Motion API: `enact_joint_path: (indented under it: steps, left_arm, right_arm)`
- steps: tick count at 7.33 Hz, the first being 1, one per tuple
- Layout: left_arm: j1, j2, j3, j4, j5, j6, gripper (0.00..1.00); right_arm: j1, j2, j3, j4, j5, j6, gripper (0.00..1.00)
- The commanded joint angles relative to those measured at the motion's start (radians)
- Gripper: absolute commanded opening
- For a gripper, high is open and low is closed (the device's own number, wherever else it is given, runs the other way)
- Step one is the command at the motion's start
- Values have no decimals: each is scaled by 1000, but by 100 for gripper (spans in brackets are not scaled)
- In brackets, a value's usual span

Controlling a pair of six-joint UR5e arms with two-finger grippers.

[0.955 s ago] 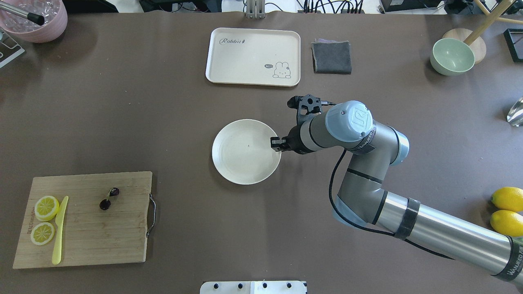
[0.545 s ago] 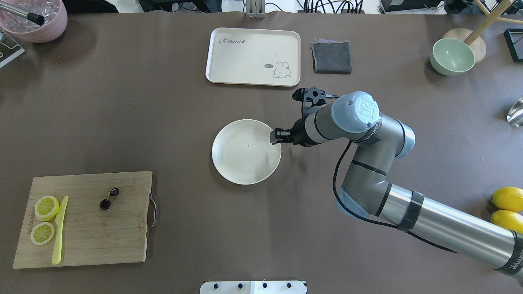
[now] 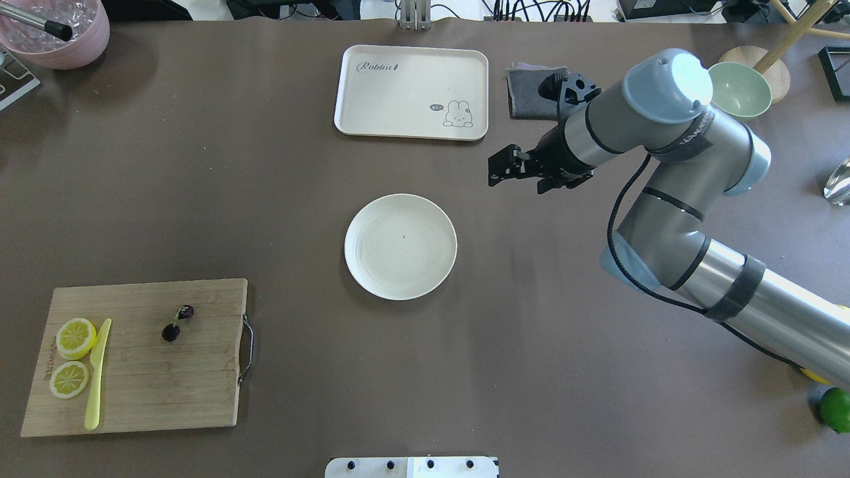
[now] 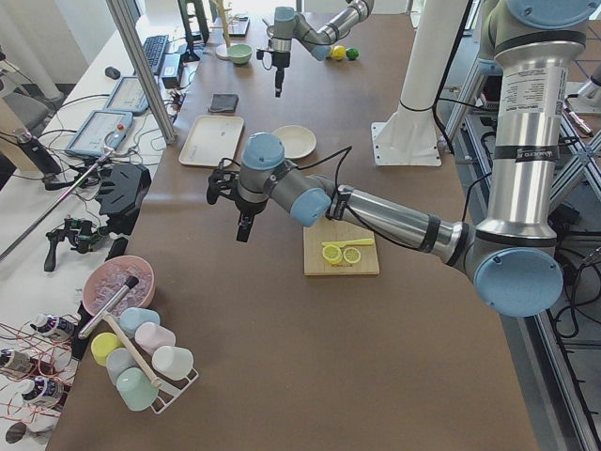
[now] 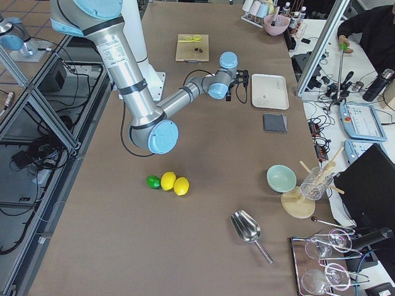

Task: Place red cherry on plate
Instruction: 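Release the plate and raise the right gripper while the left arm reaches out, then lower the left gripper onto the dark red cherry and grasp it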

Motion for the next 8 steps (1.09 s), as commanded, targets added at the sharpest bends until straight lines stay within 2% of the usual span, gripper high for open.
enact_joint_path:
  steps: [1, 2, 4, 6, 8]
  left_arm:
    - [236, 85, -152, -3, 191, -140, 97]
    - [372, 85, -197, -3, 276, -285, 97]
    - [615, 77, -225, -3, 447, -368, 90]
    - [728, 70, -225, -3, 491, -371, 90]
    - [769, 65, -213, -5, 493, -371, 90]
  right_arm:
    - [69, -74, 22, -7, 36, -81, 100]
    - [95, -117, 42, -5, 42, -112, 100]
    - [111, -171, 57, -2, 28, -158, 100]
    - [116, -171, 52, -2, 25, -157, 100]
    - [113, -180, 54, -1, 8, -155, 100]
